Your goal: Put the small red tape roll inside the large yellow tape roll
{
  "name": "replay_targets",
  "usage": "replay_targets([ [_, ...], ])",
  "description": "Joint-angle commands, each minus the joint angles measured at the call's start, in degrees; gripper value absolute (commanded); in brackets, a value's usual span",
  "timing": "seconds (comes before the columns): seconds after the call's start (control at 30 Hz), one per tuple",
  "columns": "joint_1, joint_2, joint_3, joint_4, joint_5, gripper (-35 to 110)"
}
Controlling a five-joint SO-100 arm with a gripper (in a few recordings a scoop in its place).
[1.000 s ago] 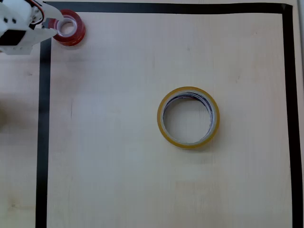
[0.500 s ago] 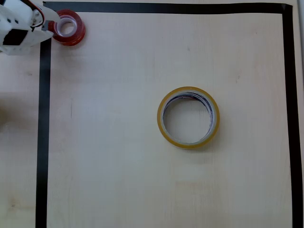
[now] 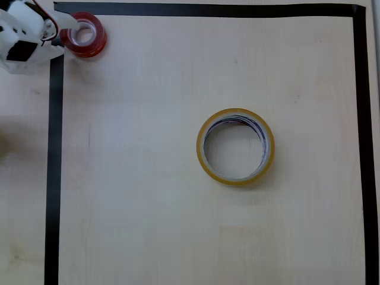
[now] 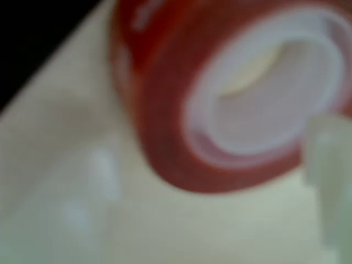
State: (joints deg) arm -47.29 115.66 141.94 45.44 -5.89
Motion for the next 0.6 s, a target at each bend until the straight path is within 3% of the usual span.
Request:
replay_targets([
  [0.0,-0.88,-0.18,-1.85,1.67,0.09,17],
  [0.3,-1.93,-10.46,-9.32,5.98,0.26,16],
  [0.57,-2.37,-17.67,-15.03,9.05,0.00,0],
])
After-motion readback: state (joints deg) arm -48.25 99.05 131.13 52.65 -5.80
